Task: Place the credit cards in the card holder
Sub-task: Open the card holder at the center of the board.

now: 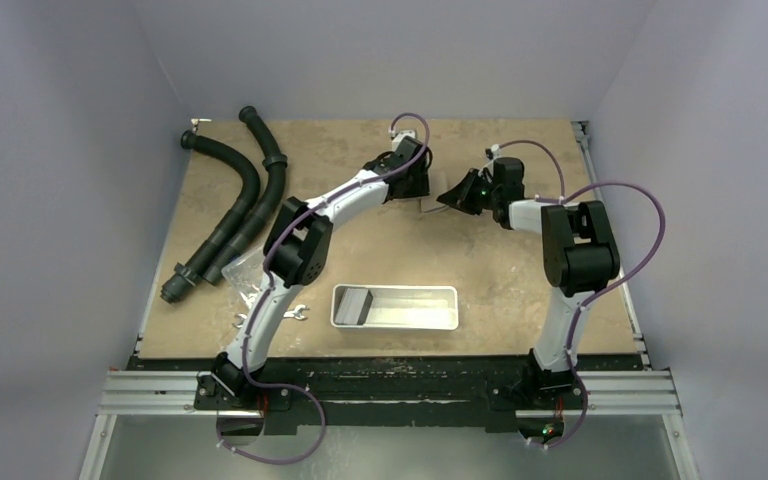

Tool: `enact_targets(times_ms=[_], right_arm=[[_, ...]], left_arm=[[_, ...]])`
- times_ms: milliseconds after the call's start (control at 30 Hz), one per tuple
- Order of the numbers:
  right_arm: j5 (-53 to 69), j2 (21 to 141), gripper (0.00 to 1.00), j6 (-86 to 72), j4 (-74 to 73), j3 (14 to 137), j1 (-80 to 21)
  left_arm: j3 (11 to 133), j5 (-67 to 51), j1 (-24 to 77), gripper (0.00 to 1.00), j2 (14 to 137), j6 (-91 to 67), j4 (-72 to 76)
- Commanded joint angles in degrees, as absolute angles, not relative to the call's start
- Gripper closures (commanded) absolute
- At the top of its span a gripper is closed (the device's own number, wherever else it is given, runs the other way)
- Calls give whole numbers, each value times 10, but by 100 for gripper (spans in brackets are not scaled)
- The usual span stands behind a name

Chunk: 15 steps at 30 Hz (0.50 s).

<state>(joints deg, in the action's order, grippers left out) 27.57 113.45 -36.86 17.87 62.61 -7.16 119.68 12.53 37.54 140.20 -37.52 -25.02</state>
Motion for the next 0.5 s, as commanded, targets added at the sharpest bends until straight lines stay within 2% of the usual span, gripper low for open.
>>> enact_targets(times_ms=[0, 233, 467], right_arm=[[227, 1111, 100, -341, 176, 628, -81], [230, 1112, 100, -339, 175, 629, -84], [235, 1116, 100, -339, 173, 632, -84]], left_arm=[[1211, 138, 393, 41, 1371, -384, -244], [1152, 122, 396, 39, 1319, -418, -175], [1114, 99, 396, 43, 1292, -430, -123]])
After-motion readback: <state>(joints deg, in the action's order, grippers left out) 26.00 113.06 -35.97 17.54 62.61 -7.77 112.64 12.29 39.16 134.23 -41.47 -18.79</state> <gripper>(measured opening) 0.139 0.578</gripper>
